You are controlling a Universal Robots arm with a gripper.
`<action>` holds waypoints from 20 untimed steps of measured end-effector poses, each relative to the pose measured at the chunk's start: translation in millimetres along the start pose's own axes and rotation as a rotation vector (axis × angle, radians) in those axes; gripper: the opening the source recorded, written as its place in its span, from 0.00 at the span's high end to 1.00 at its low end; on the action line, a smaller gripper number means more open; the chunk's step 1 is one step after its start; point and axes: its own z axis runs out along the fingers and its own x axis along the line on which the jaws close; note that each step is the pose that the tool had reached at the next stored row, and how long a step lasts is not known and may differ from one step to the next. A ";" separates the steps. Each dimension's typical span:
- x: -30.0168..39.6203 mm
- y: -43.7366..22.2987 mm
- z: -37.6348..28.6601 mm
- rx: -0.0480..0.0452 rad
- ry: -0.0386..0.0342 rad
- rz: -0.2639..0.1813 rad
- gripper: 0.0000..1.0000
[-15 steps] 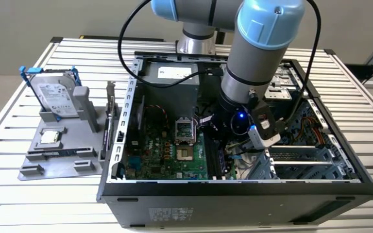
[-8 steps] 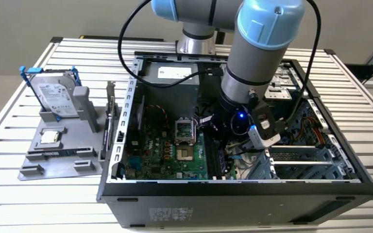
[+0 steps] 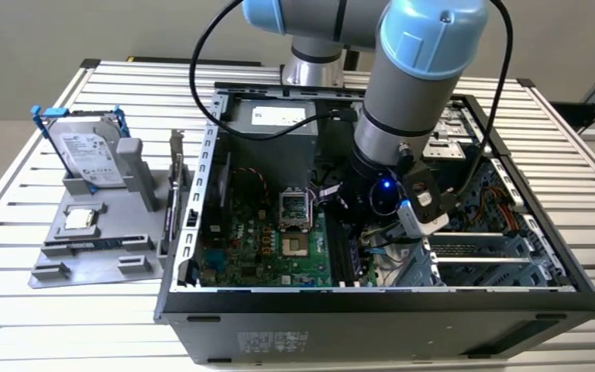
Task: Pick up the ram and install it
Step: 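Insert the ram into the slot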
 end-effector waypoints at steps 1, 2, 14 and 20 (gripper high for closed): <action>-0.1 0.1 0.6 -0.0006 -0.0001 0.000 1.00; -0.1 0.1 1.4 -0.0009 -0.0001 0.000 1.00; -0.1 0.0 2.7 -0.0035 0.0001 0.000 0.00; 0.1 -0.2 -16.5 -0.0053 0.0012 0.000 0.00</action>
